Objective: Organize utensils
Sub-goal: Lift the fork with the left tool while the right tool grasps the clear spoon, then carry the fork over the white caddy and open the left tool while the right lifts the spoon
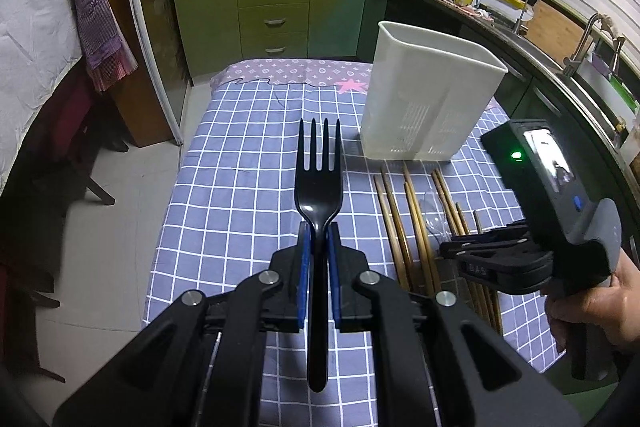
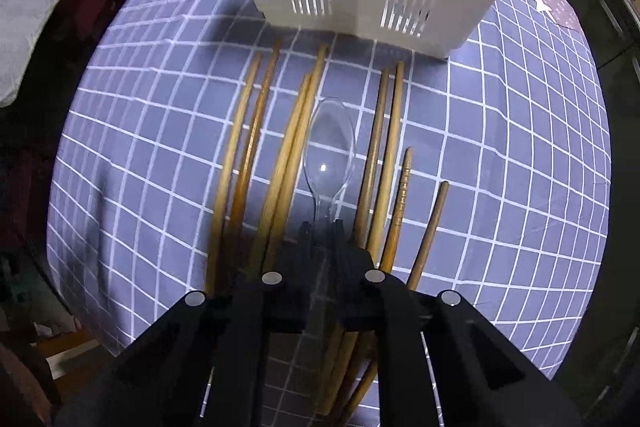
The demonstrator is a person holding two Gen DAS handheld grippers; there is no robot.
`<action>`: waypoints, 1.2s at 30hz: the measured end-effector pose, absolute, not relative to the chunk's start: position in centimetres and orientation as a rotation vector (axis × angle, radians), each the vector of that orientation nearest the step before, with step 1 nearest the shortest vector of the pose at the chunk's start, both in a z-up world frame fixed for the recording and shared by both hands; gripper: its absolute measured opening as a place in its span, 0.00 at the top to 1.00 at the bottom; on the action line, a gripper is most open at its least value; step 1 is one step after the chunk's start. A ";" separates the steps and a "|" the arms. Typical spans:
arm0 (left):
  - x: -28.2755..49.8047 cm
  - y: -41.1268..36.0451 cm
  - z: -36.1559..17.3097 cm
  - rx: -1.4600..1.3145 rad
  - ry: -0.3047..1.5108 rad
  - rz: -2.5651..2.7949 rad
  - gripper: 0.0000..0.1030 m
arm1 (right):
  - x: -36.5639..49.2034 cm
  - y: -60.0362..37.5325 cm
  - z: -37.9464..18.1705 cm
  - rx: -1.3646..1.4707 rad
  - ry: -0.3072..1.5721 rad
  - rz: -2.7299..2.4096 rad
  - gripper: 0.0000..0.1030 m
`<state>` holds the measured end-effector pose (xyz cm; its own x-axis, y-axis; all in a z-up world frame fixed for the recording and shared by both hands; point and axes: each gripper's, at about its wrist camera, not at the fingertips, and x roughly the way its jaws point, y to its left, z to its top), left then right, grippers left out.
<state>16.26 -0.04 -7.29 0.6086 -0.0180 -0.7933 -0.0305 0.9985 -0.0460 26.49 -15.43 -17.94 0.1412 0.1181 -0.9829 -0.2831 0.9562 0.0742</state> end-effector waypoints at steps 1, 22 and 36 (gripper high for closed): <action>16.3 0.0 -7.2 -0.059 0.917 0.009 0.92 | 26.2 -15.6 -17.5 -0.134 1.386 0.300 0.91; 31.2 -6.5 5.7 -0.131 0.452 -0.177 0.92 | 20.2 -31.4 0.3 0.221 0.730 0.383 0.91; 34.5 -8.0 -2.7 -0.052 0.528 -0.090 0.87 | 23.8 -32.5 3.6 0.281 0.613 0.394 0.91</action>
